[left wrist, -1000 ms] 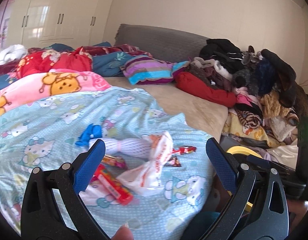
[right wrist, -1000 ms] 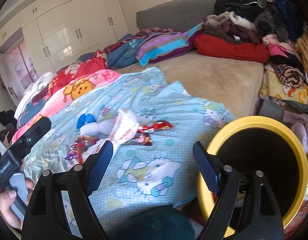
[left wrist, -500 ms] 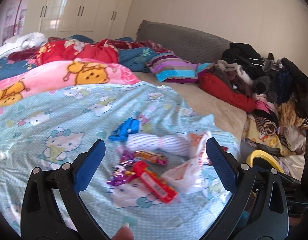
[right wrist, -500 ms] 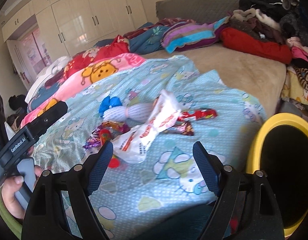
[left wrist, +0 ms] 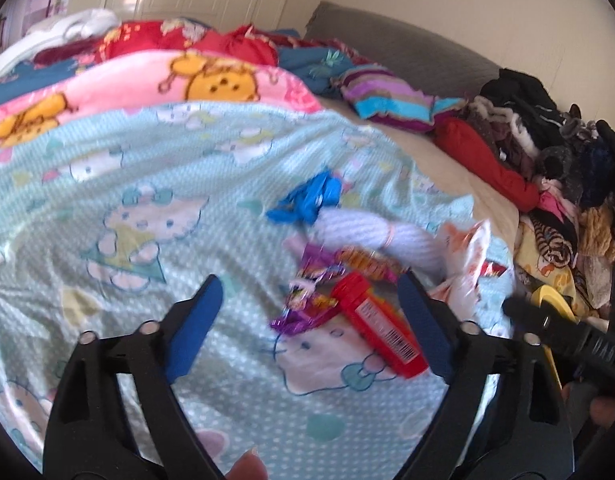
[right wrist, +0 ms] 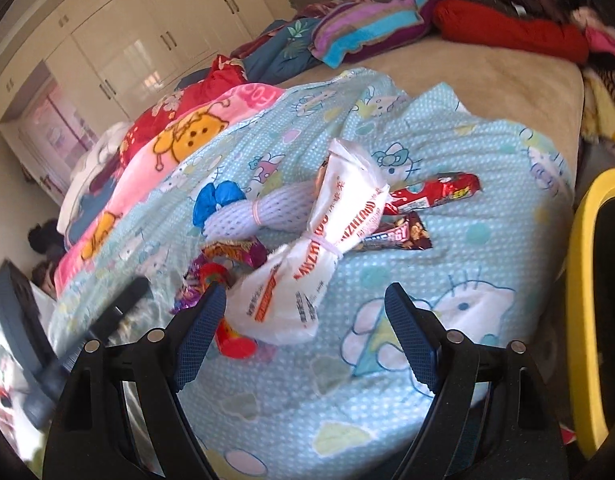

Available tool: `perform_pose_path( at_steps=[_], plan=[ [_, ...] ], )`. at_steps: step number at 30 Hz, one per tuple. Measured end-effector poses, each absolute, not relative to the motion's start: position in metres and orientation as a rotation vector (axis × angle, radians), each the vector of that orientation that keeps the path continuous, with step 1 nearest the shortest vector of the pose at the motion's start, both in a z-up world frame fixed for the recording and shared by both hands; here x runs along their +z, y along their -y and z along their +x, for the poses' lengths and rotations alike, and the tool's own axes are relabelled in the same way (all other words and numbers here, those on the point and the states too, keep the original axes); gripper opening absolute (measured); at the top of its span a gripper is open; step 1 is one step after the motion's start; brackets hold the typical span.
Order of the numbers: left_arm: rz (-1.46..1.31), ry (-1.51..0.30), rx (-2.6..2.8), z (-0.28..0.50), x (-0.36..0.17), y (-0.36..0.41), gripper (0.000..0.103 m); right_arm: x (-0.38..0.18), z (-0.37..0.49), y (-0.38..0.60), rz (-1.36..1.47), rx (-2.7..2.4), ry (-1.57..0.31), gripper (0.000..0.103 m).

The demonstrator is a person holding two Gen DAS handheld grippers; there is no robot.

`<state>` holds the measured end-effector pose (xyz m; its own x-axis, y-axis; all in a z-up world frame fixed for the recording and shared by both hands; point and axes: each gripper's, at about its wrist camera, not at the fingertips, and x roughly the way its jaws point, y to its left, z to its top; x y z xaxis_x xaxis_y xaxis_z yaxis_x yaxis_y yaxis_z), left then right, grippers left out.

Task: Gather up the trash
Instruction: 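Grasp the white MUZHIGUO bag with the right tool while the left closes on a purple candy wrapper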

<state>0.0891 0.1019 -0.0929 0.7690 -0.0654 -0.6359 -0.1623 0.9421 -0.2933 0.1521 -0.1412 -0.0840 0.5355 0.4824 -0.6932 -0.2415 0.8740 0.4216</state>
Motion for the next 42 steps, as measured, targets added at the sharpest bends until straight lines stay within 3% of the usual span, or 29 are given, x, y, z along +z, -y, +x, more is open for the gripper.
perform_pose_path(
  at_steps=[4,14,16,19,20,29,42],
  plan=[
    [-0.371,-0.74,0.04,0.092,-0.11,-0.103,0.062,-0.085,0.163,0.131,0.278,0.427,-0.923,0.079],
    [-0.448,-0.785,0.034,0.104,-0.132,-0.109,0.05,-0.12,0.182,0.114,0.281,0.413,-1.032,0.079],
    [-0.457,-0.789,0.031,0.106,-0.134,-0.11,0.043,-0.128,0.18,0.115,0.298,0.43,-1.044,0.071],
    [-0.471,-0.792,0.037,0.107,-0.136,-0.111,0.031,-0.133,0.175,0.115,0.263,0.455,-1.048,0.044],
    [-0.472,-0.794,0.042,0.107,-0.137,-0.111,0.028,-0.133,0.173,0.116,0.268,0.473,-1.049,0.041],
    [-0.466,-0.773,0.035,0.101,-0.132,-0.109,0.007,-0.118,0.154,0.121,0.254,0.513,-0.972,0.033],
    [-0.415,-0.624,0.011,0.083,-0.078,-0.103,0.005,-0.089,0.128,0.127,0.152,0.541,-0.879,0.033]
  ],
)
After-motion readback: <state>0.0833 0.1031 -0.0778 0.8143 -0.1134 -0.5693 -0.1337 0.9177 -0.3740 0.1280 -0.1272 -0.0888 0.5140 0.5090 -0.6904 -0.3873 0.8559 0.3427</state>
